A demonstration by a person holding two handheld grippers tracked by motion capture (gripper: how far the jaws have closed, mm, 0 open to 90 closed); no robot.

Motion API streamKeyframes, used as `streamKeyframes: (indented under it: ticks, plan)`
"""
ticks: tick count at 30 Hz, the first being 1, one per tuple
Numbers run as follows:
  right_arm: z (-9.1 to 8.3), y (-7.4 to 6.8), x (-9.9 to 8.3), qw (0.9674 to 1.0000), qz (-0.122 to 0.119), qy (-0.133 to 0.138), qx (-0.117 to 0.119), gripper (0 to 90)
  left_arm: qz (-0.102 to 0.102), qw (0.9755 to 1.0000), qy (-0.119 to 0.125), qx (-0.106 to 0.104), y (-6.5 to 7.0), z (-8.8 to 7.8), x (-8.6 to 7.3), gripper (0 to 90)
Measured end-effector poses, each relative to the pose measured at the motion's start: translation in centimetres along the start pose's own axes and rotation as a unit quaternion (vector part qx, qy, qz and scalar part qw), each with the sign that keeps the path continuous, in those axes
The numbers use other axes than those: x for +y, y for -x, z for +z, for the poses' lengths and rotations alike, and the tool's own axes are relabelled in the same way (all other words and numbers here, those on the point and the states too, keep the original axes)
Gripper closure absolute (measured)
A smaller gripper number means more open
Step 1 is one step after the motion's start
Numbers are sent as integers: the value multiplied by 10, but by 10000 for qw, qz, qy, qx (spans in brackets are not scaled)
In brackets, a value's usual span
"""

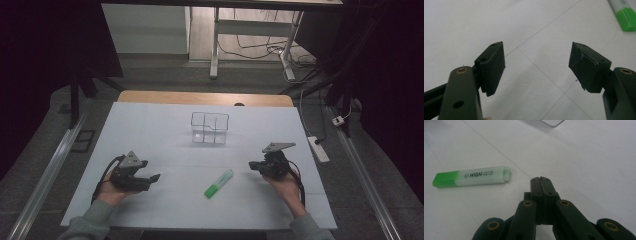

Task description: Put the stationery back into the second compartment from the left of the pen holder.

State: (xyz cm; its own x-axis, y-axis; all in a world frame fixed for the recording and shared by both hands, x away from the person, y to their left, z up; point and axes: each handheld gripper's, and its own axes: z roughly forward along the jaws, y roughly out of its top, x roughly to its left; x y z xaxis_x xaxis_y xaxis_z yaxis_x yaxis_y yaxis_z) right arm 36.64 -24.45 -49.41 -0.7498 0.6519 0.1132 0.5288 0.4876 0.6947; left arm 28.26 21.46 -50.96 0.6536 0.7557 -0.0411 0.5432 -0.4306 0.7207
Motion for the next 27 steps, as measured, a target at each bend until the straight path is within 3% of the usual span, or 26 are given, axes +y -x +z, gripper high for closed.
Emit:
streamKeyframes:
  ticks: [9, 13, 27]
  plan:
    - [41, -12, 18, 9987, -158, -463, 172, 899, 14, 10000, -51, 15, 0, 1, -1, 288]
    - [46, -18, 19, 9977, -277, -578, 234, 899, 77, 9999, -98, 19, 2, 3, -1, 288]
    - [54, -28, 19, 9962, -353, -689, 392, 899, 109, 9998, -136, 10, 2, 3, -2, 286]
